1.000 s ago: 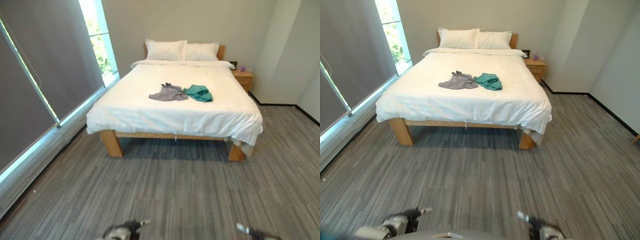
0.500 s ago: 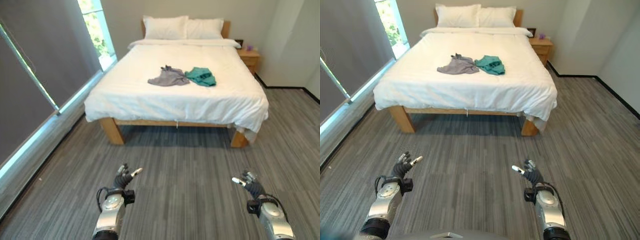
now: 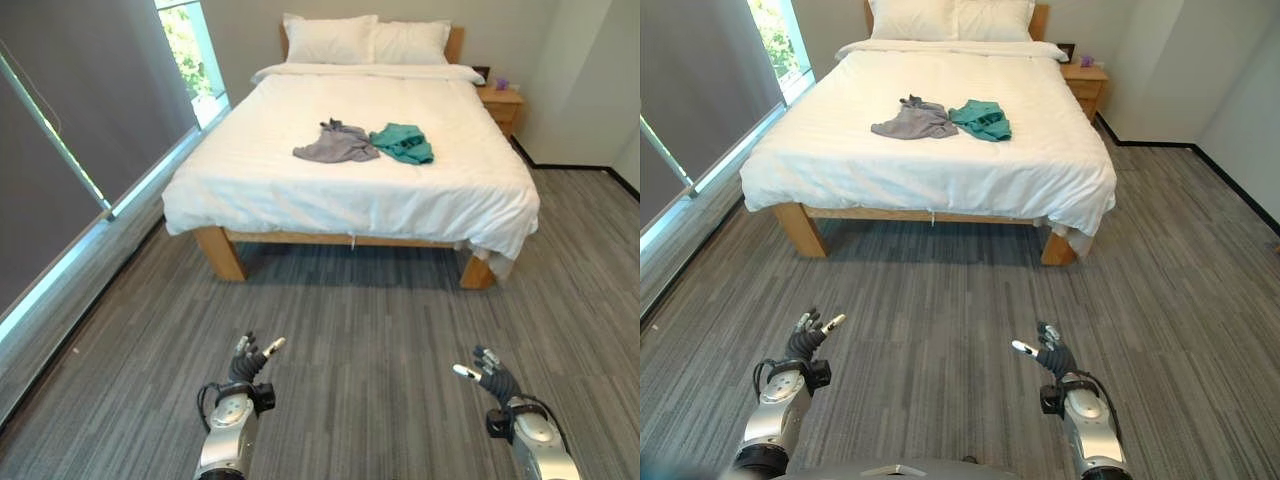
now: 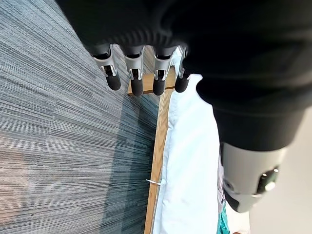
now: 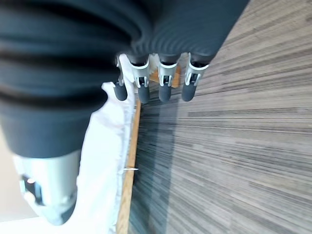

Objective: Pick up bed clothes into laundry basket.

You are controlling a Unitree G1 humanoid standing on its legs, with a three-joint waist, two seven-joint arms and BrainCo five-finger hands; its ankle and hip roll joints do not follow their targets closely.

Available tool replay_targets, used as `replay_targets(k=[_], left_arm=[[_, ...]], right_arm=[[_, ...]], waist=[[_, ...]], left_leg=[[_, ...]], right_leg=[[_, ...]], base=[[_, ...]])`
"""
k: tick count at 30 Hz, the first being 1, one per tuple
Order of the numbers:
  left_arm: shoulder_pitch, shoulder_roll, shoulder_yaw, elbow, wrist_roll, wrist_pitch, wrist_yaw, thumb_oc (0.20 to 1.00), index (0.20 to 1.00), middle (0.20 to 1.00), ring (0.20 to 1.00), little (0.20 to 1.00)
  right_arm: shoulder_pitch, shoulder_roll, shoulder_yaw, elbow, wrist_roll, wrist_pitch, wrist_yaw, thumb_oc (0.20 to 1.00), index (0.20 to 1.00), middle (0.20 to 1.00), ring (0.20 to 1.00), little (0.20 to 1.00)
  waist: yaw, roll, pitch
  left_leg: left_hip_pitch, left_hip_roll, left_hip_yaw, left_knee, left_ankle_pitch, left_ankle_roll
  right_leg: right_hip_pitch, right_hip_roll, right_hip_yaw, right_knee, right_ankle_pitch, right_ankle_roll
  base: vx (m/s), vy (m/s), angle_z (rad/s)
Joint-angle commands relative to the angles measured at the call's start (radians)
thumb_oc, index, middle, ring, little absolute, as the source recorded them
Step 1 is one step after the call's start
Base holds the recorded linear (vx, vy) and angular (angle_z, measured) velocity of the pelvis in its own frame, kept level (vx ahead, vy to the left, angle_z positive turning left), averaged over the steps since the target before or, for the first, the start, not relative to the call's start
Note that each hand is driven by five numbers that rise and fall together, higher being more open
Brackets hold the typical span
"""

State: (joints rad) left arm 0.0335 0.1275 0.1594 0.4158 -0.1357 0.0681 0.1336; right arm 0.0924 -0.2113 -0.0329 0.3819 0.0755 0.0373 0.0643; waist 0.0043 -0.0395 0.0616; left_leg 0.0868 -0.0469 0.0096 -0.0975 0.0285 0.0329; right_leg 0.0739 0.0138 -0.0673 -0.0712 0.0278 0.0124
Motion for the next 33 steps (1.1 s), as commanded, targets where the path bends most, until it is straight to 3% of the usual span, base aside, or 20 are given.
replay_targets(k=[1, 4, 7, 9, 11, 14, 16, 18, 19, 20, 21, 22, 23, 24, 25, 26, 27, 29, 30, 33], left_arm=[[-0.101, 0.057, 0.001, 0.017, 0.020, -0.057, 0.033, 1.000, 1.000, 1.000, 1.000, 1.000], [-0.105, 0.063, 0.012, 0.004, 0.036, -0.052, 0.043, 1.000, 1.000, 1.000, 1.000, 1.000], [-0.109, 0.070, 0.012, -0.001, 0.060, -0.041, 0.043, 1.000, 1.000, 1.000, 1.000, 1.000], [-0.107, 0.082, 0.010, 0.006, 0.069, -0.032, 0.045, 1.000, 1.000, 1.000, 1.000, 1.000], [-0.089, 0.091, 0.010, -0.002, 0.083, -0.021, 0.046, 1.000, 1.000, 1.000, 1.000, 1.000], [-0.080, 0.099, 0.005, -0.010, 0.076, -0.021, 0.034, 1.000, 1.000, 1.000, 1.000, 1.000], [-0.095, 0.116, -0.015, 0.009, 0.071, -0.024, 0.025, 1.000, 1.000, 1.000, 1.000, 1.000], [-0.099, 0.114, -0.020, 0.018, 0.069, -0.026, 0.024, 1.000, 1.000, 1.000, 1.000, 1.000], [-0.092, 0.105, -0.018, 0.024, 0.076, -0.023, 0.023, 1.000, 1.000, 1.000, 1.000, 1.000], [-0.091, 0.104, -0.018, 0.023, 0.076, -0.022, 0.023, 1.000, 1.000, 1.000, 1.000, 1.000], [-0.077, 0.104, -0.019, 0.010, 0.079, -0.016, 0.015, 1.000, 1.000, 1.000, 1.000, 1.000], [-0.058, 0.100, -0.023, -0.014, 0.082, -0.015, 0.013, 1.000, 1.000, 1.000, 1.000, 1.000], [-0.051, 0.101, -0.034, -0.010, 0.084, -0.016, 0.008, 1.000, 1.000, 1.000, 1.000, 1.000], [-0.041, 0.100, -0.048, -0.002, 0.079, -0.020, 0.000, 1.000, 1.000, 1.000, 1.000, 1.000], [-0.024, 0.090, -0.053, -0.020, 0.074, -0.017, -0.012, 1.000, 1.000, 1.000, 1.000, 1.000], [-0.024, 0.082, -0.056, -0.035, 0.063, -0.020, -0.019, 1.000, 1.000, 1.000, 1.000, 1.000], [-0.025, 0.082, -0.056, -0.035, 0.063, -0.019, -0.019, 1.000, 1.000, 1.000, 1.000, 1.000], [-0.036, 0.085, -0.067, -0.036, 0.060, -0.030, -0.035, 1.000, 1.000, 1.000, 1.000, 1.000], [-0.046, 0.084, -0.076, -0.020, 0.070, -0.033, -0.040, 1.000, 1.000, 1.000, 1.000, 1.000], [-0.063, 0.086, -0.102, -0.009, 0.058, -0.047, -0.058, 1.000, 1.000, 1.000, 1.000, 1.000]], right_arm=[[-0.092, 0.011, 0.012, -0.026, -0.027, -0.065, -0.028, 1.000, 1.000, 1.000, 1.000, 1.000], [-0.108, 0.010, 0.031, -0.029, -0.032, -0.068, -0.037, 1.000, 1.000, 1.000, 1.000, 1.000], [-0.110, 0.011, 0.042, -0.041, -0.032, -0.070, -0.037, 1.000, 1.000, 1.000, 1.000, 1.000], [-0.102, 0.026, 0.044, -0.054, -0.024, -0.068, -0.033, 1.000, 1.000, 1.000, 1.000, 1.000], [-0.075, 0.044, 0.039, -0.066, -0.022, -0.061, -0.025, 1.000, 1.000, 1.000, 1.000, 1.000], [-0.031, 0.050, 0.012, -0.075, -0.018, -0.058, -0.011, 1.000, 1.000, 1.000, 1.000, 1.000], [-0.005, 0.033, -0.013, -0.079, -0.022, -0.050, -0.012, 1.000, 1.000, 1.000, 1.000, 1.000], [0.002, 0.030, -0.014, -0.089, -0.016, -0.044, -0.012, 1.000, 1.000, 1.000, 1.000, 1.000], [-0.004, 0.038, -0.020, -0.095, 0.003, -0.038, -0.007, 1.000, 1.000, 1.000, 1.000, 1.000], [-0.003, 0.038, -0.020, -0.095, 0.003, -0.038, -0.007, 1.000, 1.000, 1.000, 1.000, 1.000], [0.012, 0.049, -0.028, -0.121, 0.006, -0.033, 0.006, 1.000, 1.000, 1.000, 1.000, 1.000], [-0.015, 0.048, -0.015, -0.093, 0.015, -0.036, 0.013, 1.000, 1.000, 1.000, 1.000, 1.000], [-0.020, 0.049, -0.014, -0.089, 0.012, -0.037, 0.011, 1.000, 1.000, 1.000, 1.000, 1.000], [-0.018, 0.042, -0.016, -0.076, 0.015, -0.034, 0.007, 1.000, 1.000, 1.000, 1.000, 1.000], [-0.024, 0.042, -0.024, -0.075, 0.042, -0.028, 0.002, 1.000, 1.000, 1.000, 1.000, 1.000], [-0.038, 0.040, -0.032, -0.073, 0.059, -0.029, -0.015, 1.000, 1.000, 1.000, 1.000, 1.000], [-0.039, 0.041, -0.033, -0.072, 0.059, -0.029, -0.015, 1.000, 1.000, 1.000, 1.000, 1.000], [-0.059, 0.032, -0.046, -0.064, 0.064, -0.027, -0.030, 1.000, 1.000, 1.000, 1.000, 1.000], [-0.062, 0.031, -0.054, -0.060, 0.061, -0.026, -0.035, 1.000, 1.000, 1.000, 1.000, 1.000], [-0.046, 0.027, -0.071, -0.101, 0.082, -0.036, -0.029, 1.000, 1.000, 1.000, 1.000, 1.000]], waist=[[0.021, -0.022, -0.002], [0.029, -0.015, 0.013], [0.035, 0.004, 0.036], [0.032, 0.027, 0.057], [0.002, 0.043, 0.065], [-0.067, 0.038, 0.077], [-0.128, 0.032, 0.087], [-0.143, 0.044, 0.088], [-0.153, 0.044, 0.063], [-0.155, 0.047, 0.064], [-0.157, 0.044, 0.046], [-0.155, 0.030, 0.026], [-0.147, 0.016, 0.020], [-0.139, 0.000, 0.011], [-0.103, -0.059, 0.011], [-0.065, -0.084, 0.039], [-0.070, -0.083, 0.036], [-0.026, -0.089, 0.059], [-0.016, -0.081, 0.068], [0.004, -0.067, 0.064]], left_leg=[[-0.013, -0.008, -0.067, 0.010, -0.036, -0.006], [-0.017, -0.005, -0.057, 0.010, -0.030, -0.003], [-0.020, 0.006, -0.055, 0.010, -0.016, 0.009], [0.017, 0.030, -0.052, 0.010, -0.009, 0.014], [0.082, 0.059, -0.074, 0.010, -0.006, 0.008], [0.174, 0.085, -0.134, 0.010, -0.065, -0.017], [0.223, 0.089, -0.193, 0.010, -0.107, -0.024], [0.248, 0.107, -0.196, 0.010, -0.120, -0.026], [0.297, 0.119, -0.186, 0.010, -0.098, -0.029], [0.299, 0.122, -0.187, 0.010, -0.099, -0.030], [0.321, 0.142, -0.176, 0.010, -0.048, -0.044], [0.320, 0.156, -0.159, 0.126, 0.019, -0.075], [0.285, 0.156, -0.124, 0.266, 0.067, -0.100], [0.190, 0.159, -0.101, 0.480, 0.118, -0.100], [-0.019, 0.138, -0.048, 0.990, 0.144, -0.070], [-0.186, 0.114, -0.052, 1.192, 0.121, -0.034], [-0.199, 0.114, -0.057, 1.201, 0.120, -0.034], [-0.379, 0.101, -0.038, 1.261, 0.060, -0.007], [-0.463, 0.132, 0.007, 1.151, 0.044, -0.004], [-0.504, 0.123, 0.092, 0.812, 0.056, -0.023]], right_leg=[[-0.031, -0.065, 0.136, 0.018, 0.131, 0.065], [-0.072, -0.062, 0.149, 0.111, 0.111, 0.074], [-0.211, -0.037, 0.155, 0.416, 0.147, 0.118], [-0.299, -0.053, 0.079, 0.645, 0.195, 0.128], [-0.389, -0.083, 0.021, 0.664, 0.198, 0.128], [-0.453, -0.090, 0.027, 0.412, 0.176, 0.103], [-0.515, -0.079, 0.085, 0.112, 0.249, 0.121], [-0.520, -0.076, 0.077, 0.055, 0.274, 0.131], [-0.525, -0.098, 0.001, 0.058, 0.310, 0.140], [-0.524, -0.096, -0.002, 0.059, 0.308, 0.140], [-0.487, -0.094, -0.008, 0.071, 0.304, 0.128], [-0.450, -0.085, -0.015, 0.098, 0.329, 0.108], [-0.415, -0.071, -0.016, 0.121, 0.306, 0.090], [-0.358, -0.060, 0.004, 0.117, 0.285, 0.074], [-0.242, -0.063, 0.011, 0.120, 0.236, 0.016], [-0.195, -0.070, 0.028, 0.115, 0.214, -0.013], [-0.202, -0.070, 0.023, 0.116, 0.216, -0.013], [-0.126, -0.060, 0.033, 0.089, 0.178, -0.028], [-0.081, -0.049, 0.040, 0.064, 0.163, -0.030], [-0.011, -0.047, 0.041, 0.023, 0.135, -0.017]], base=[[0.06, 0.051, -0.15], [0.04, 0.076, -0.13], [0.04, 0.141, -0.22], [0.25, 0.165, -0.13], [0.38, 0.038, 0.19], [0.47, -0.125, 0.65], [0.67, -0.165, 0.81], [0.52, -0.113, 0.58], [0.38, -0.097, 0.24], [0.53, -0.167, 0.09], [0.41, -0.191, 0.11], [0.57, -0.302, 0.23], [0.61, -0.347, 0.31], [0.80, -0.641, 0.54], [0.78, -0.700, 0.24], [0.56, -0.586, -0.02], [0.29, -0.287, -0.53], [0.38, -0.214, -0.80], [0.53, -0.154, -0.53], [0.55, -0.036, 0.14]])
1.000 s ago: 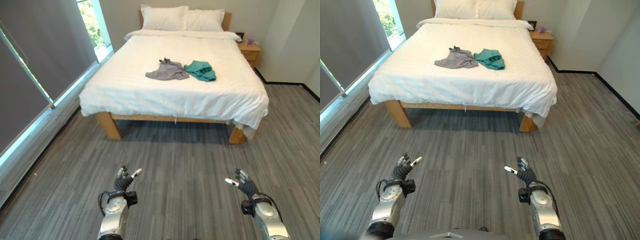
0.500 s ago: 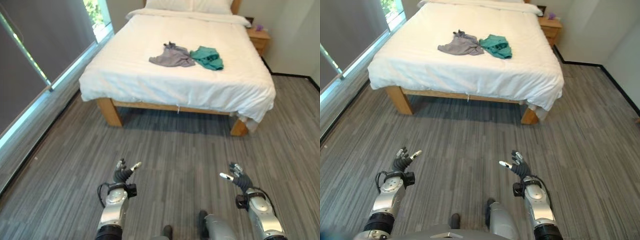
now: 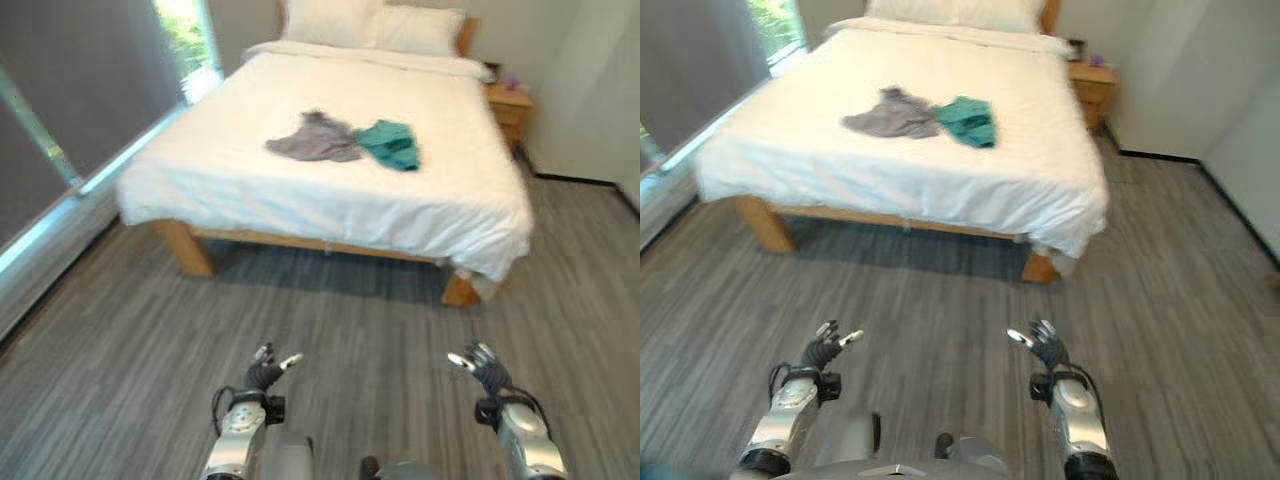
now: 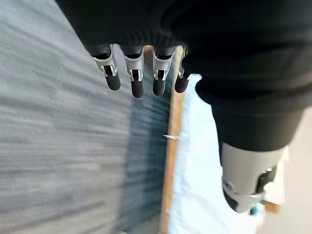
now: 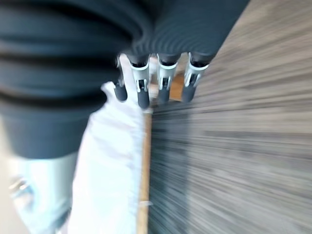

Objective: Pick up bed clothes into laundry basket.

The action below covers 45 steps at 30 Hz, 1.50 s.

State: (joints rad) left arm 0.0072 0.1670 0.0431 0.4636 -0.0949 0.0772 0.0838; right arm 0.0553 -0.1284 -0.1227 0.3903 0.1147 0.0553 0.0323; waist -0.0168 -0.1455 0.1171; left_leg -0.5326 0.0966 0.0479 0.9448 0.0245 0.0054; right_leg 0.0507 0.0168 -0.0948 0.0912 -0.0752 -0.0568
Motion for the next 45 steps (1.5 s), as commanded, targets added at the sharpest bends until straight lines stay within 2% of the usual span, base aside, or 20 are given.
replay_targets(k=[1, 2, 5, 7, 10, 11, 13, 15, 18, 20, 22, 26, 28, 30, 33, 35, 37, 42, 44, 45], left_arm=[[-0.040, 0.047, 0.004, -0.061, 0.019, -0.056, -0.011, 1.000, 1.000, 1.000, 1.000, 1.000], [-0.043, 0.046, -0.002, -0.063, 0.025, -0.057, -0.013, 1.000, 1.000, 1.000, 1.000, 1.000], [-0.039, 0.038, 0.004, -0.070, 0.012, -0.053, -0.015, 1.000, 1.000, 1.000, 1.000, 1.000], [-0.032, 0.038, 0.006, -0.077, 0.016, -0.053, -0.010, 1.000, 1.000, 1.000, 1.000, 1.000], [-0.023, 0.046, 0.009, -0.066, 0.035, -0.056, -0.013, 1.000, 1.000, 1.000, 1.000, 1.000], [-0.038, 0.056, -0.002, -0.045, 0.053, -0.048, -0.014, 1.000, 1.000, 1.000, 1.000, 1.000], [-0.042, 0.061, -0.007, -0.040, 0.055, -0.046, -0.018, 1.000, 1.000, 1.000, 1.000, 1.000], [-0.041, 0.074, -0.013, -0.050, 0.057, -0.041, -0.023, 1.000, 1.000, 1.000, 1.000, 1.000], [-0.065, 0.091, -0.041, -0.038, 0.081, -0.036, -0.021, 1.000, 1.000, 1.000, 1.000, 1.000], [-0.061, 0.080, -0.048, -0.056, 0.076, -0.039, -0.028, 1.000, 1.000, 1.000, 1.000, 1.000], [-0.050, 0.076, -0.053, -0.063, 0.072, -0.045, -0.032, 1.000, 1.000, 1.000, 1.000, 1.000], [-0.056, 0.076, -0.057, -0.046, 0.077, -0.047, -0.030, 1.000, 1.000, 1.000, 1.000, 1.000], [-0.068, 0.080, -0.057, -0.043, 0.106, -0.037, -0.021, 1.000, 1.000, 1.000, 1.000, 1.000], [-0.054, 0.083, -0.061, -0.050, 0.098, -0.037, -0.040, 1.000, 1.000, 1.000, 1.000, 1.000], [-0.064, 0.060, -0.070, -0.027, 0.069, -0.047, -0.046, 1.000, 1.000, 1.000, 1.000, 1.000], [-0.070, 0.043, -0.080, -0.020, 0.054, -0.045, -0.050, 1.000, 1.000, 1.000, 1.000, 1.000], [-0.068, 0.038, -0.086, -0.025, 0.051, -0.047, -0.057, 1.000, 1.000, 1.000, 1.000, 1.000], [-0.059, 0.034, -0.087, -0.025, 0.050, -0.058, -0.067, 1.000, 1.000, 1.000, 1.000, 1.000], [-0.033, 0.043, -0.101, -0.039, 0.068, -0.047, -0.051, 1.000, 1.000, 1.000, 1.000, 1.000], [-0.015, 0.039, -0.100, -0.060, 0.055, -0.049, -0.064, 1.000, 1.000, 1.000, 1.000, 1.000]], right_arm=[[-0.001, -0.064, 0.022, -0.121, 0.030, -0.055, 0.005, 1.000, 1.000, 1.000, 1.000, 1.000], [-0.002, -0.070, 0.038, -0.123, 0.016, -0.055, 0.011, 1.000, 1.000, 1.000, 1.000, 1.000], [0.001, -0.074, 0.054, -0.118, 0.004, -0.050, 0.019, 1.000, 1.000, 1.000, 1.000, 1.000], [-0.010, -0.080, 0.054, -0.114, -0.001, -0.046, 0.026, 1.000, 1.000, 1.000, 1.000, 1.000], [-0.018, -0.054, 0.080, -0.100, -0.002, -0.050, 0.034, 1.000, 1.000, 1.000, 1.000, 1.000], [-0.037, -0.025, 0.103, -0.088, 0.012, -0.050, 0.033, 1.000, 1.000, 1.000, 1.000, 1.000], [-0.044, -0.006, 0.111, -0.091, 0.024, -0.049, 0.043, 1.000, 1.000, 1.000, 1.000, 1.000], [-0.045, 0.009, 0.119, -0.126, 0.031, -0.052, 0.052, 1.000, 1.000, 1.000, 1.000, 1.000], [-0.036, 0.027, 0.125, -0.129, 0.043, -0.047, 0.050, 1.000, 1.000, 1.000, 1.000, 1.000], [-0.021, 0.023, 0.112, -0.123, 0.046, -0.045, 0.053, 1.000, 1.000, 1.000, 1.000, 1.000], [0.000, 0.001, 0.085, -0.134, 0.029, -0.048, 0.049, 1.000, 1.000, 1.000, 1.000, 1.000], [0.062, -0.022, 0.030, -0.177, -0.001, -0.044, 0.031, 1.000, 1.000, 1.000, 1.000, 1.000], [0.059, -0.035, 0.040, -0.174, 0.000, -0.041, 0.034, 1.000, 1.000, 1.000, 1.000, 1.000], [0.061, -0.035, 0.029, -0.171, -0.009, -0.034, 0.041, 1.000, 1.000, 1.000, 1.000, 1.000], [0.025, -0.058, 0.040, -0.150, -0.001, -0.042, 0.034, 1.000, 1.000, 1.000, 1.000, 1.000], [0.026, -0.070, 0.021, -0.163, 0.013, -0.049, 0.025, 1.000, 1.000, 1.000, 1.000, 1.000], [0.030, -0.076, 0.012, -0.170, 0.016, -0.049, 0.022, 1.000, 1.000, 1.000, 1.000, 1.000], [0.030, -0.116, -0.011, -0.191, -0.018, -0.044, 0.013, 1.000, 1.000, 1.000, 1.000, 1.000], [0.016, -0.158, -0.022, -0.197, -0.045, -0.051, -0.013, 1.000, 1.000, 1.000, 1.000, 1.000], [0.012, -0.170, -0.022, -0.216, -0.069, -0.045, -0.010, 1.000, 1.000, 1.000, 1.000, 1.000]], waist=[[0.043, 0.045, 0.017], [0.071, 0.063, 0.019], [0.111, 0.078, 0.008], [0.124, 0.077, 0.004], [0.123, 0.056, -0.035], [0.140, 0.031, -0.053], [0.150, 0.031, -0.050], [0.150, 0.071, -0.042], [0.103, 0.121, -0.021], [0.057, 0.131, -0.006], [0.020, 0.130, 0.000], [-0.050, 0.103, 0.003], [-0.056, 0.097, -0.002], [-0.044, 0.081, -0.020], [-0.035, 0.055, -0.024], [-0.045, 0.017, -0.013], [-0.036, 0.007, -0.004], [0.003, 0.007, 0.008], [0.032, 0.044, 0.010], [0.033, 0.044, 0.004]], left_leg=[[0.139, -0.042, 0.081, -0.351, 0.064, -0.002], [0.149, -0.107, 0.107, -0.605, 0.097, -0.002], [0.166, -0.154, 0.037, -0.866, 0.137, -0.011], [0.145, -0.143, 0.043, -0.844, 0.142, -0.025], [0.240, -0.149, 0.033, -0.822, 0.108, 0.002], [0.301, -0.149, 0.058, -0.861, 0.085, 0.015], [0.340, -0.143, 0.069, -0.886, 0.081, 0.023], [0.419, -0.095, 0.058, -0.918, 0.080, 0.034], [0.542, -0.049, 0.043, -0.960, 0.067, 0.044], [0.615, -0.049, 0.024, -0.995, 0.058, 0.036], [0.658, -0.057, -0.009, -1.013, 0.040, 0.021], [0.716, -0.077, -0.111, -1.032, -0.036, 0.010], [0.743, -0.060, -0.127, -1.032, -0.042, 0.009], [0.747, -0.050, -0.135, -1.028, -0.031, 0.003], [0.696, -0.029, -0.140, -0.800, -0.017, -0.022], [0.554, -0.003, -0.071, -0.499, -0.018, -0.004], [0.498, -0.019, -0.071, -0.414, -0.029, 0.010], [0.409, -0.045, -0.014, -0.710, -0.060, 0.005], [0.427, -0.104, -0.069, -0.899, 0.003, -0.015], [0.449, -0.108, -0.096, -0.886, -0.011, -0.013]], right_leg=[[0.052, -0.046, 0.082, -0.149, 0.227, 0.058], [0.098, -0.023, 0.107, -0.160, 0.209, 0.065], [0.153, -0.005, 0.152, -0.178, 0.174, 0.074], [0.189, -0.014, 0.173, -0.178, 0.160, 0.078], [0.205, -0.037, 0.204, -0.155, 0.138, 0.094], [0.173, -0.051, 0.197, -0.014, 0.197, 0.141], [0.133, -0.049, 0.187, 0.113, 0.253, 0.174], [0.017, -0.032, 0.130, 0.431, 0.367, 0.216], [-0.158, -0.110, 0.004, 0.525, 0.344, 0.189], [-0.249, -0.174, -0.044, 0.456, 0.279, 0.156], [-0.296, -0.169, -0.034, 0.315, 0.278, 0.148], [-0.315, -0.092, 0.156, -0.042, 0.305, 0.177], [-0.324, -0.092, 0.160, -0.015, 0.311, 0.200], [-0.276, -0.083, 0.163, 0.011, 0.289, 0.179], [-0.209, -0.076, 0.164, -0.018, 0.292, 0.160], [-0.153, -0.107, 0.131, -0.053, 0.297, 0.141], [-0.131, -0.109, 0.127, -0.063, 0.291, 0.128], [-0.037, -0.123, 0.122, -0.147, 0.260, 0.136], [-0.014, -0.086, 0.127, -0.151, 0.244, 0.135], [-0.019, -0.087, 0.137, -0.148, 0.239, 0.138]], base=[[0.69, 0.076, 0.14], [0.61, 0.065, 0.03], [0.53, 0.059, -0.08], [0.47, 0.024, -0.44], [0.55, 0.096, -0.48], [0.43, 0.109, -0.52], [0.34, 0.097, -0.61], [0.45, 0.183, -0.53], [0.47, 0.188, 0.04], [0.46, 0.029, 0.41], [0.50, -0.096, 0.69], [0.45, -0.131, 0.90], [0.31, -0.171, 0.83], [0.26, -0.204, 0.60], [0.25, -0.277, 0.26], [0.18, -0.333, 0.12], [0.08, -0.150, 0.39], [0.23, -0.053, 0.09], [0.26, 0.036, -0.13], [0.20, 0.054, -0.39]])
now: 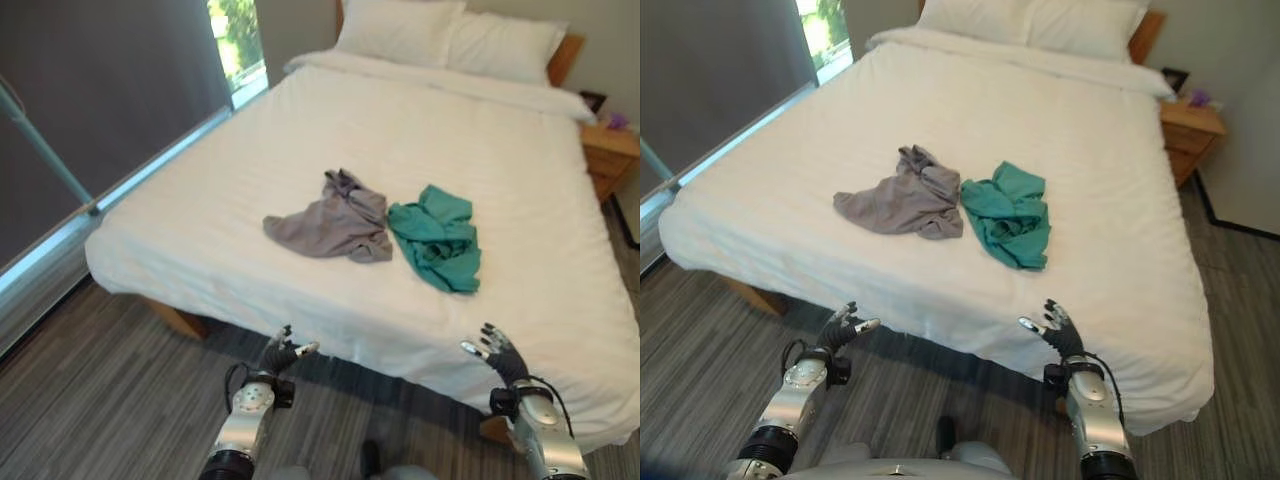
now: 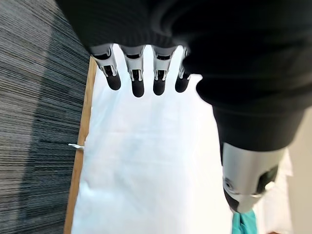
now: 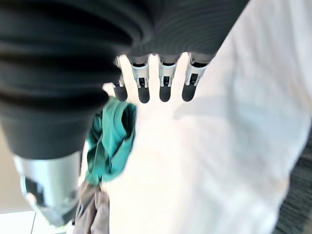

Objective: Pick up bed clothes into laundry basket.

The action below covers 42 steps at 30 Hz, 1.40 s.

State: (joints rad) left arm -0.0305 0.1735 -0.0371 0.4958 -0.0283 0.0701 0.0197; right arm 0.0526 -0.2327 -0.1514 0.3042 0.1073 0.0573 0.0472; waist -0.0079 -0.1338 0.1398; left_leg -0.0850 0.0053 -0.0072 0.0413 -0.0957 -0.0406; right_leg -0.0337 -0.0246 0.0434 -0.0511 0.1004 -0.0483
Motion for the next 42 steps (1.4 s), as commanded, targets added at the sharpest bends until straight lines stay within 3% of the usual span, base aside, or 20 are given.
replay_targets(k=[1, 4, 8, 10, 11, 14, 18, 21, 25, 29, 34, 35, 36, 42], left_arm=[[0.022, 0.025, -0.028, -0.088, -0.015, -0.046, -0.007, 1.000, 1.000, 1.000, 1.000, 1.000], [0.013, 0.017, -0.048, -0.095, -0.028, -0.053, -0.023, 1.000, 1.000, 1.000, 1.000, 1.000], [0.053, 0.033, -0.107, -0.139, -0.041, -0.053, -0.042, 1.000, 1.000, 1.000, 1.000, 1.000], [0.060, 0.024, -0.108, -0.153, -0.049, -0.053, -0.047, 1.000, 1.000, 1.000, 1.000, 1.000], [0.078, 0.022, -0.127, -0.164, -0.059, -0.055, -0.043, 1.000, 1.000, 1.000, 1.000, 1.000], [0.092, 0.026, -0.156, -0.186, -0.075, -0.055, -0.040, 1.000, 1.000, 1.000, 1.000, 1.000], [0.096, 0.021, -0.181, -0.205, -0.098, -0.049, -0.031, 1.000, 1.000, 1.000, 1.000, 1.000], [0.090, 0.020, -0.179, -0.228, -0.102, -0.048, -0.025, 1.000, 1.000, 1.000, 1.000, 1.000], [0.085, 0.050, -0.169, -0.329, -0.105, -0.042, -0.004, 1.000, 1.000, 1.000, 1.000, 1.000], [0.078, 0.038, -0.171, -0.378, -0.123, -0.039, 0.004, 1.000, 1.000, 1.000, 1.000, 1.000], [0.057, -0.005, -0.165, -0.418, -0.135, -0.038, 0.004, 1.000, 1.000, 1.000, 1.000, 1.000], [0.045, -0.017, -0.167, -0.427, -0.136, -0.039, 0.001, 1.000, 1.000, 1.000, 1.000, 1.000], [0.032, -0.023, -0.155, -0.431, -0.136, -0.040, 0.002, 1.000, 1.000, 1.000, 1.000, 1.000], [-0.099, 0.027, -0.114, -0.540, -0.119, -0.042, 0.035, 1.000, 1.000, 1.000, 1.000, 1.000]], right_arm=[[0.010, -0.077, 0.005, -0.126, -0.073, -0.051, -0.023, 1.000, 1.000, 1.000, 1.000, 1.000], [-0.063, -0.129, 0.020, -0.090, -0.077, -0.057, -0.053, 1.000, 1.000, 1.000, 1.000, 1.000], [-0.306, -0.417, 0.184, 0.031, -0.163, -0.050, -0.097, 1.000, 1.000, 1.000, 1.000, 1.000], [-0.362, -0.445, 0.223, 0.080, -0.161, -0.051, -0.122, 1.000, 1.000, 1.000, 1.000, 1.000], [-0.520, -0.509, 0.335, 0.187, -0.178, -0.045, -0.156, 1.000, 1.000, 1.000, 1.000, 1.000], [-0.779, -0.588, 0.514, 0.392, -0.208, -0.032, -0.204, 1.000, 1.000, 1.000, 1.000, 1.000], [-1.079, -0.589, 0.728, 0.698, -0.232, -0.025, -0.249, 1.000, 1.000, 1.000, 1.000, 1.000], [-1.156, -0.577, 0.780, 0.791, -0.217, -0.023, -0.255, 1.000, 1.000, 1.000, 1.000, 1.000], [-1.370, -0.547, 0.927, 1.042, -0.187, -0.003, -0.269, 1.000, 1.000, 1.000, 1.000, 1.000], [-1.430, -0.554, 0.993, 1.176, -0.163, 0.005, -0.263, 1.000, 1.000, 1.000, 1.000, 1.000], [-1.334, -0.596, 0.997, 1.231, -0.149, 0.006, -0.230, 1.000, 1.000, 1.000, 1.000, 1.000], [-1.295, -0.589, 1.000, 1.238, -0.161, 0.005, -0.215, 0.379, 0.379, 0.379, 0.379, 0.379], [-1.270, -0.582, 0.989, 1.221, -0.162, 0.004, -0.215, 0.200, 0.200, 0.200, 0.200, 0.200], [-0.939, -0.456, 0.776, 1.138, -0.187, -0.019, -0.190, 0.200, 0.200, 0.200, 0.200, 0.200]], waist=[[0.018, 0.039, -0.021], [0.025, 0.047, -0.030], [0.060, 0.050, -0.028], [0.062, 0.053, -0.025], [0.077, 0.053, -0.013], [0.105, 0.052, 0.016], [0.136, 0.052, 0.054], [0.140, 0.058, 0.068], [0.162, 0.080, 0.144], [0.171, 0.105, 0.205], [0.174, 0.151, 0.274], [0.177, 0.160, 0.284], [0.175, 0.164, 0.291], [0.164, 0.174, 0.328]], left_leg=[[0.018, -0.011, -0.043, -0.003, 0.115, 0.030], [0.061, -0.010, -0.059, -0.066, 0.123, 0.029], [0.093, -0.021, -0.053, -0.129, 0.136, 0.038], [0.092, -0.021, -0.052, -0.129, 0.134, 0.039], [0.081, -0.025, -0.050, -0.129, 0.135, 0.040], [0.058, -0.029, -0.053, -0.129, 0.139, 0.042], [0.018, -0.033, -0.059, -0.129, 0.147, 0.044], [-0.007, -0.035, -0.062, -0.129, 0.152, 0.044], [-0.101, -0.042, -0.076, -0.126, 0.183, 0.038], [-0.170, -0.041, -0.088, -0.119, 0.203, 0.032], [-0.242, -0.043, -0.097, -0.118, 0.226, 0.022], [-0.251, -0.045, -0.098, -0.120, 0.229, 0.020], [-0.253, -0.043, -0.097, -0.121, 0.228, 0.020], [-0.242, -0.049, -0.083, -0.129, 0.216, 0.026]], right_leg=[[0.070, -0.042, -0.003, -0.011, 0.060, 0.126], [0.082, -0.041, 0.003, -0.024, 0.053, 0.124], [0.092, -0.041, 0.012, -0.030, 0.041, 0.121], [0.090, -0.041, 0.014, -0.030, 0.040, 0.122], [0.081, -0.042, 0.018, -0.027, 0.042, 0.122], [0.053, -0.041, 0.020, -0.024, 0.052, 0.122], [0.019, -0.039, 0.015, -0.025, 0.067, 0.121], [-0.002, -0.038, 0.012, -0.023, 0.072, 0.122], [-0.085, -0.040, 0.004, -0.010, 0.092, 0.120], [-0.131, -0.042, 0.001, -0.025, 0.114, 0.123], [-0.190, -0.047, 0.007, -0.036, 0.129, 0.127], [-0.200, -0.047, 0.009, -0.036, 0.130, 0.128], [-0.204, -0.046, 0.013, -0.036, 0.129, 0.129], [-0.207, -0.052, 0.016, -0.036, 0.119, 0.119]], base=[[0.17, 0.060, -0.55], [0.16, 0.095, -0.33], [0.12, 0.131, -0.12], [0.02, 0.086, -0.15], [-0.02, 0.088, -0.12], [-0.07, 0.081, -0.09], [-0.08, 0.040, 0.08], [-0.08, 0.030, 0.09], [-0.14, 0.031, 0.12], [-0.07, 0.024, 0.07], [-0.06, 0.057, 0.07], [-0.03, 0.061, 0.06], [-0.01, 0.059, 0.01], [0.01, 0.032, -0.02]])
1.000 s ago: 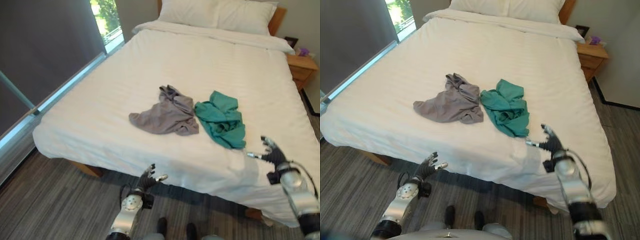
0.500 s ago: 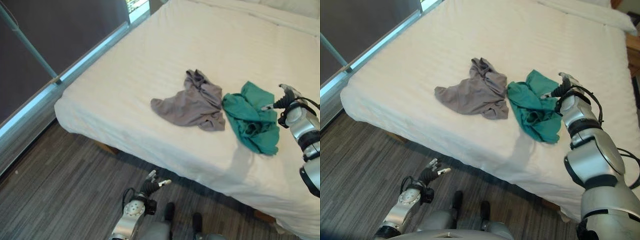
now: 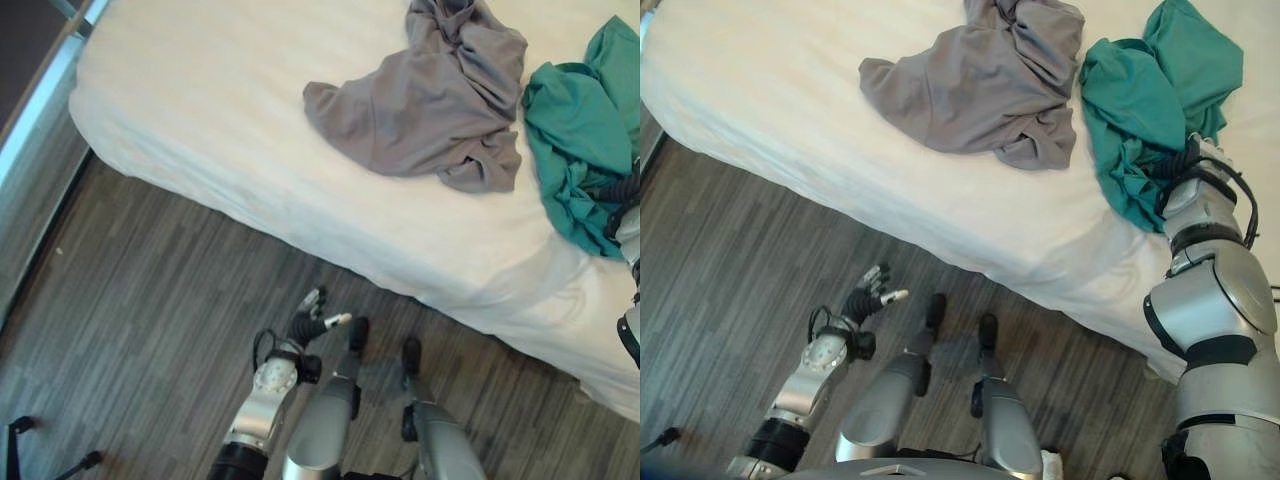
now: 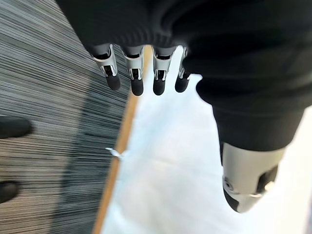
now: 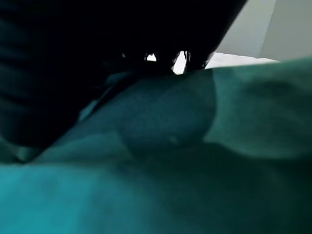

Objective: Pick up bed clothes into laundry basket.

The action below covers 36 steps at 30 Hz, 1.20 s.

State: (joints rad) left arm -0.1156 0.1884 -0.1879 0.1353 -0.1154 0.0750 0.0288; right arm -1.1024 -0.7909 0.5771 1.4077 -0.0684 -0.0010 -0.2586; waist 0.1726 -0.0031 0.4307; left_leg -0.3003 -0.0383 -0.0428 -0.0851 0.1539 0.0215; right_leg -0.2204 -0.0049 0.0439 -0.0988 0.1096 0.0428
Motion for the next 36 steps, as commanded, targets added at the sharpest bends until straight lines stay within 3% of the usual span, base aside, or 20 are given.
replay_targets(k=[1, 3, 6, 9, 11, 13, 15, 17, 18, 22, 25, 28, 31, 36], left_arm=[[-0.075, 0.054, 0.053, -0.228, -0.023, -0.047, 0.042, 1.000, 1.000, 1.000, 1.000, 1.000], [-0.256, 0.142, 0.070, -0.258, 0.018, -0.053, 0.096, 1.000, 1.000, 1.000, 1.000, 1.000], [-0.405, 0.196, 0.066, -0.235, 0.051, -0.057, 0.143, 1.000, 1.000, 1.000, 1.000, 1.000], [-0.725, 0.285, 0.053, -0.022, 0.099, -0.053, 0.270, 1.000, 1.000, 1.000, 1.000, 1.000], [-0.823, 0.326, 0.026, 0.067, 0.117, -0.051, 0.310, 1.000, 1.000, 1.000, 1.000, 1.000], [-0.985, 0.388, -0.043, 0.264, 0.127, -0.044, 0.359, 1.000, 1.000, 1.000, 1.000, 1.000], [-1.197, 0.499, -0.191, 0.506, 0.151, -0.019, 0.386, 1.000, 1.000, 1.000, 1.000, 1.000], [-1.342, 0.542, -0.324, 0.666, 0.148, -0.017, 0.382, 1.000, 1.000, 1.000, 1.000, 1.000], [-1.355, 0.539, -0.336, 0.679, 0.143, -0.023, 0.382, 1.000, 1.000, 1.000, 1.000, 1.000], [-1.543, 0.580, -0.579, 0.952, 0.159, -0.018, 0.347, 1.000, 1.000, 1.000, 1.000, 1.000], [-1.593, 0.592, -0.694, 1.067, 0.173, -0.015, 0.307, 1.000, 1.000, 1.000, 1.000, 1.000], [-1.579, 0.613, -0.717, 1.100, 0.157, -0.024, 0.273, 1.000, 1.000, 1.000, 1.000, 1.000], [-1.551, 0.588, -0.743, 1.024, 0.196, -0.022, 0.267, 1.000, 1.000, 1.000, 1.000, 1.000], [-1.487, 0.560, -0.692, 0.934, 0.189, -0.027, 0.267, 1.000, 1.000, 1.000, 1.000, 1.000]], right_arm=[[0.294, 0.133, 0.000, -0.001, -0.018, 0.035, 0.118, 0.200, 0.200, 0.200, 0.200, 0.200], [0.407, 0.189, -0.081, -0.081, -0.029, 0.029, 0.125, 0.200, 0.200, 0.200, 0.200, 0.200], [0.491, 0.221, -0.143, -0.149, -0.042, 0.030, 0.133, 0.200, 0.200, 0.200, 0.200, 0.200], [0.594, 0.268, -0.196, -0.261, -0.075, 0.032, 0.141, 0.200, 0.200, 0.200, 0.200, 0.200], [0.617, 0.283, -0.213, -0.283, -0.082, 0.034, 0.147, 0.200, 0.200, 0.200, 0.200, 0.200], [0.654, 0.304, -0.236, -0.328, -0.089, 0.032, 0.148, 0.200, 0.200, 0.200, 0.200, 0.200], [0.687, 0.319, -0.255, -0.390, -0.098, 0.026, 0.152, 0.200, 0.200, 0.200, 0.200, 0.200], [0.711, 0.327, -0.268, -0.467, -0.110, 0.022, 0.157, 0.200, 0.200, 0.200, 0.200, 0.200], [0.712, 0.330, -0.271, -0.470, -0.110, 0.023, 0.157, 0.200, 0.200, 0.200, 0.200, 0.200], [0.716, 0.338, -0.288, -0.570, -0.102, 0.003, 0.157, 0.200, 0.200, 0.200, 0.200, 0.200], [0.716, 0.334, -0.287, -0.686, -0.098, -0.012, 0.156, 0.200, 0.200, 0.200, 0.200, 0.200], [0.732, 0.328, -0.291, -0.734, -0.097, -0.021, 0.156, 0.200, 0.200, 0.200, 0.200, 0.200], [0.741, 0.332, -0.289, -0.743, -0.106, -0.025, 0.156, 0.200, 0.200, 0.200, 0.200, 0.200], [0.753, 0.333, -0.281, -0.726, -0.104, -0.029, 0.157, 0.200, 0.200, 0.200, 0.200, 0.200]], waist=[[-0.023, 0.040, 0.048], [-0.045, 0.024, 0.058], [-0.060, 0.010, 0.071], [-0.098, -0.009, 0.081], [-0.101, -0.014, 0.089], [-0.117, -0.019, 0.089], [-0.139, -0.018, 0.089], [-0.155, -0.028, 0.089], [-0.153, -0.032, 0.089], [-0.189, -0.056, 0.089], [-0.222, -0.078, 0.089], [-0.245, -0.094, 0.089], [-0.259, -0.094, 0.089], [-0.277, -0.096, 0.089]], left_leg=[[-0.015, -0.006, -0.041, -0.002, -0.042, -0.036], [0.001, -0.008, -0.035, -0.002, -0.054, -0.032], [0.021, -0.011, -0.035, -0.002, -0.063, -0.031], [0.051, -0.015, -0.036, -0.002, -0.080, -0.030], [0.060, -0.017, -0.039, -0.002, -0.084, -0.030], [0.070, -0.017, -0.041, -0.002, -0.089, -0.032], [0.080, -0.015, -0.039, -0.002, -0.094, -0.035], [0.083, -0.010, -0.036, -0.002, -0.096, -0.036], [0.081, -0.010, -0.037, -0.002, -0.096, -0.036], [0.077, -0.002, -0.030, -0.002, -0.101, -0.035], [0.055, 0.003, -0.016, -0.002, -0.103, -0.034], [0.036, 0.007, -0.003, -0.002, -0.106, -0.033], [0.012, 0.004, 0.004, -0.002, -0.110, -0.032], [-0.005, 0.002, 0.009, -0.002, -0.112, -0.034]], right_leg=[[-0.012, -0.074, 0.015, 0.012, 0.105, 0.025], [-0.008, -0.078, 0.010, 0.012, 0.099, 0.017], [0.004, -0.079, 0.005, 0.012, 0.093, 0.011], [0.021, -0.078, -0.005, 0.016, 0.081, 0.005], [0.027, -0.077, -0.008, 0.018, 0.077, 0.003], [0.035, -0.074, -0.010, 0.020, 0.075, 0.004], [0.038, -0.068, -0.007, 0.027, 0.074, 0.006], [0.036, -0.064, -0.007, 0.031, 0.076, 0.008], [0.035, -0.064, -0.007, 0.031, 0.076, 0.007], [0.023, -0.058, 0.003, 0.029, 0.088, 0.010], [-0.009, -0.051, 0.015, 0.026, 0.102, 0.014], [-0.036, -0.049, 0.024, 0.021, 0.115, 0.015], [-0.067, -0.050, 0.030, 0.017, 0.123, 0.017], [-0.091, -0.049, 0.034, 0.016, 0.126, 0.018]], base=[[0.01, 0.013, -0.05], [0.01, 0.000, -0.02], [0.00, -0.005, 0.01], [0.00, -0.005, -0.02], [0.00, -0.011, -0.03], [0.00, -0.018, -0.04], [-0.01, -0.009, -0.06], [0.00, -0.016, -0.04], [0.00, -0.013, -0.06], [-0.01, -0.012, -0.03], [-0.01, -0.006, -0.09], [0.01, -0.005, -0.18], [0.03, 0.008, -0.11], [0.01, 0.006, -0.04]])
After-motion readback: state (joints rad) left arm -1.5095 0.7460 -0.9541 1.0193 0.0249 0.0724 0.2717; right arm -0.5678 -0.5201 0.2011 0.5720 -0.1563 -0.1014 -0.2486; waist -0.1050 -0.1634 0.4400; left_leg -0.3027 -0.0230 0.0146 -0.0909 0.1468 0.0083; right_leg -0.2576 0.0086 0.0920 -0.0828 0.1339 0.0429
